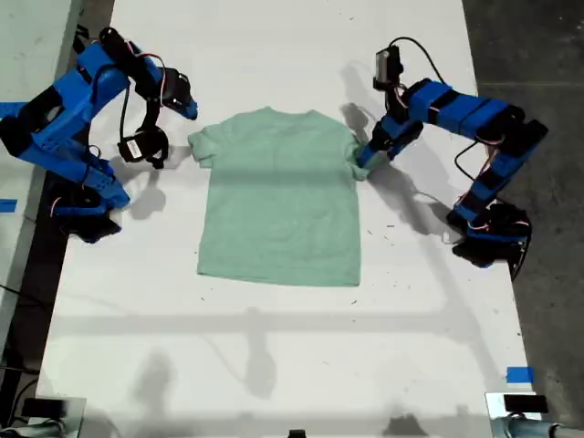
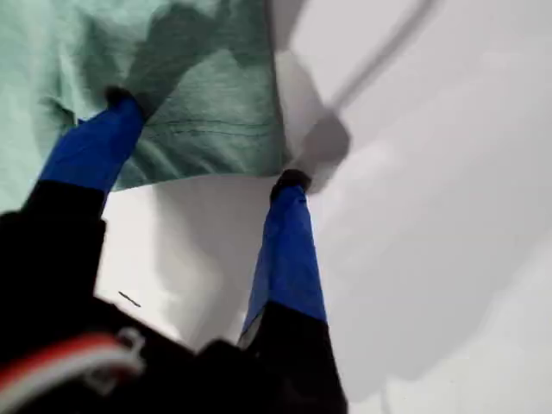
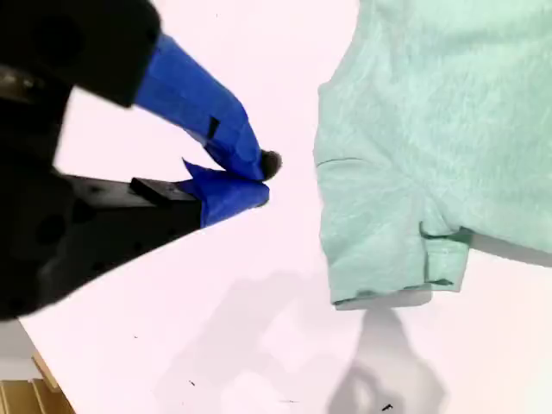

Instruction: Fold tshirt

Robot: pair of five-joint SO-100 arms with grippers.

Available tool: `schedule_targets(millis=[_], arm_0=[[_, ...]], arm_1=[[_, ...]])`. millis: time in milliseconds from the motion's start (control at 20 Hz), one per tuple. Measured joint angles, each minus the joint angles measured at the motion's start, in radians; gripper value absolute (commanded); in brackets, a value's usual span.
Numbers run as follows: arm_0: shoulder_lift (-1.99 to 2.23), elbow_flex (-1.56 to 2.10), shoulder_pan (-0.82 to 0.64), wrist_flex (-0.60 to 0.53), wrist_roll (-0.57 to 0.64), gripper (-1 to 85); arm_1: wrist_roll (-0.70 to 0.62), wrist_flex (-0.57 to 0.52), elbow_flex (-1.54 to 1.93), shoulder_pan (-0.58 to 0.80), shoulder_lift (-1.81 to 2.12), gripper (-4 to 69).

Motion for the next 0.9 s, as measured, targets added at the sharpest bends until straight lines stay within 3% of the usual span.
schedule_targets(millis=[50,100,150,200,500,900], arm_0=[[0.0,0.011,0.0,-0.006,0.0,0.2],[-0.002,0.018,0.0,-0.012,0.0,0.2],[-0.003,0.02,0.0,-0.018,0.0,0.2],[-0.003,0.02,0.0,-0.021,0.0,0.2],[-0.006,0.02,0.0,-0.031,0.0,0.2],[-0.006,0.02,0.0,-0.026,0.0,0.2]], arm_1=[[-0.003,0.003,-0.043,0.009,-0.058,29.2],[-0.008,0.026,-0.104,0.017,-0.109,19.6],[-0.015,0.055,-0.152,0.018,-0.14,4.6],[-0.018,0.072,-0.187,0.02,-0.156,1.5],[-0.034,0.123,-0.219,0.023,-0.169,-0.4],[-0.023,0.36,-0.247,0.034,0.092,-0.4]])
